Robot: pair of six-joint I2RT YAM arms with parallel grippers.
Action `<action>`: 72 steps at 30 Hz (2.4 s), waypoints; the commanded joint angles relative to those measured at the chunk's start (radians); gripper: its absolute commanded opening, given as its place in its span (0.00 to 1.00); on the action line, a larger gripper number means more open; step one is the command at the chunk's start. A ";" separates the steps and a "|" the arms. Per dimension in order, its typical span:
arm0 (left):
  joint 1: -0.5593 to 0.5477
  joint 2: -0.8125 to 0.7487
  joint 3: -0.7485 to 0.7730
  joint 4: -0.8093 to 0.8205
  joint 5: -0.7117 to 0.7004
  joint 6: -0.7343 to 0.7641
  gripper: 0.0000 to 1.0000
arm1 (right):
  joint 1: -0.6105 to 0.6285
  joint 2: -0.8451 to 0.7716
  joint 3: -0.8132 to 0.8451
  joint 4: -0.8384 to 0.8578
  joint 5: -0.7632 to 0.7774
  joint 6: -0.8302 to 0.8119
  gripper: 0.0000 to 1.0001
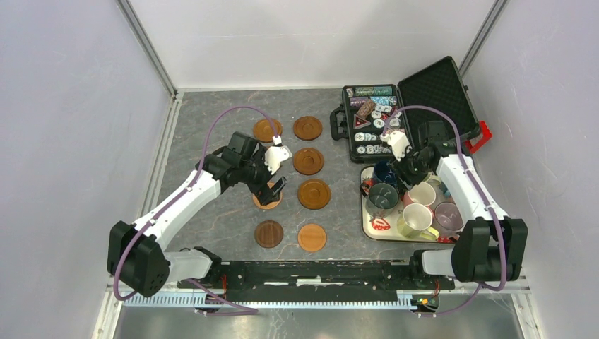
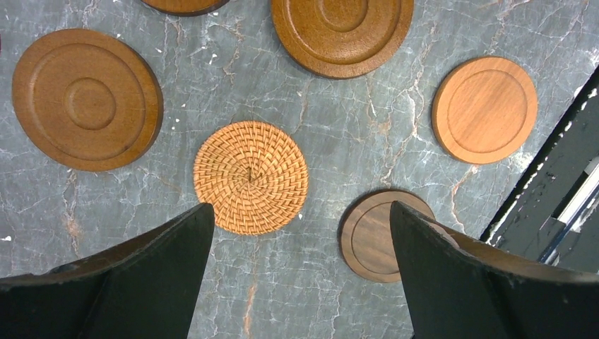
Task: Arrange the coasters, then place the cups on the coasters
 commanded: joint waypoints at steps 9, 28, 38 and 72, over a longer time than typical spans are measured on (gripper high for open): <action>0.005 -0.017 0.017 0.036 -0.015 -0.036 1.00 | 0.027 -0.031 -0.106 0.106 0.038 0.065 0.45; 0.005 -0.002 0.026 0.033 -0.028 -0.002 1.00 | 0.041 -0.044 -0.250 0.294 0.053 0.104 0.41; 0.006 0.006 0.034 0.041 -0.041 -0.023 1.00 | 0.041 -0.125 -0.198 0.259 0.033 0.102 0.00; 0.537 0.239 0.415 -0.173 -0.012 -0.265 1.00 | 0.542 0.822 1.065 0.384 0.055 0.299 0.00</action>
